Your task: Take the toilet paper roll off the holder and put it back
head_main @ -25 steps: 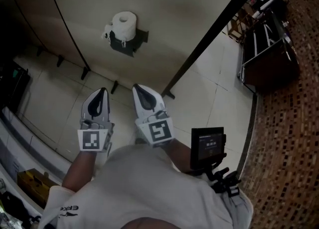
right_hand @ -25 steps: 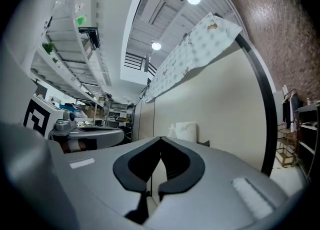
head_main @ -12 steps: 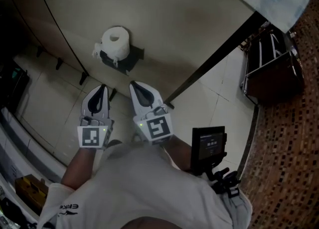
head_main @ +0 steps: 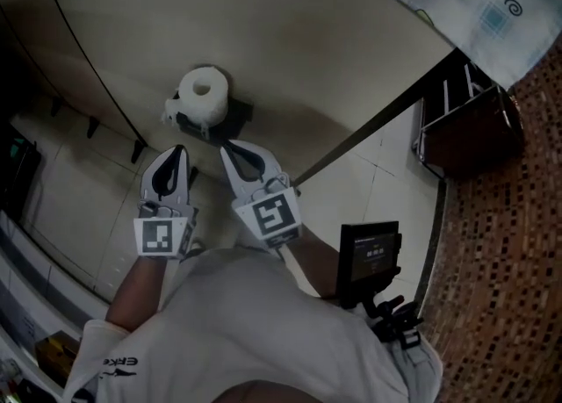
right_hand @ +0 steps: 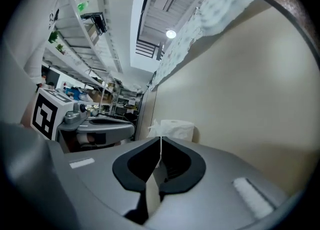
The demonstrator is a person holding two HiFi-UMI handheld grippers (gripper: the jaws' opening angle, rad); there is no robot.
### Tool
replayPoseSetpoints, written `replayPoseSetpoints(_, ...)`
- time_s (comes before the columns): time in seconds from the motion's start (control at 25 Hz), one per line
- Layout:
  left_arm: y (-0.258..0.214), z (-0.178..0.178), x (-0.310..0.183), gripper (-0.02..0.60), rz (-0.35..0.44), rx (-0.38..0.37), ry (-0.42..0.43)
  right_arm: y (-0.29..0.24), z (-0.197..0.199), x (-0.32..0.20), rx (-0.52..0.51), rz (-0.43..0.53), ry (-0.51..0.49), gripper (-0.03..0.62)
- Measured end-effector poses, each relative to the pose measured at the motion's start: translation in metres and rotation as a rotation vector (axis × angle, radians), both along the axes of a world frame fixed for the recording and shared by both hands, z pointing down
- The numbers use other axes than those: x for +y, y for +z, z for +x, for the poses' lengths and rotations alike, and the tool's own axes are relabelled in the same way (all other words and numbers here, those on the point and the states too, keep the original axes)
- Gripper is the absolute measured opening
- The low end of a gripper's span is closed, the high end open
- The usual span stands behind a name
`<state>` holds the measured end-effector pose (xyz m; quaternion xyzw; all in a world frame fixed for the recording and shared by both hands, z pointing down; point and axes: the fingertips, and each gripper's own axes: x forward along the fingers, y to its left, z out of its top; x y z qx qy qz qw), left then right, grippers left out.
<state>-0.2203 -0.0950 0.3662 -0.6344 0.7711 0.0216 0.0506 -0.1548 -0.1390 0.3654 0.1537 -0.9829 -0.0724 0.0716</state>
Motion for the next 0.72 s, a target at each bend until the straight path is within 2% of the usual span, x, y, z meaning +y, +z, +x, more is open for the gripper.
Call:
replayPoseSetpoints(0.2,-0.009,-0.017,-0.007,0.002,0.036,0.001,0.037,-0.01,-0.023,-0.008,0.124,0.112,-0.012,0.046)
replayPoseSetpoints(0.36,-0.004,-0.032,-0.005,0.002,0.045,0.001,0.055,-0.013,-0.048,-0.011,0.259,0.196,-0.044,0.125)
replayPoseSetpoints(0.48,0.0,-0.038,-0.002,0.002,0.013,0.026,0.072,-0.017,-0.064,-0.016,0.356,0.278,-0.06,0.174)
replayPoseSetpoints(0.72,0.0,-0.057,0.004,0.002,0.013,0.058,0.074,-0.007,-0.088,-0.02,0.649,0.446,-0.127,0.235)
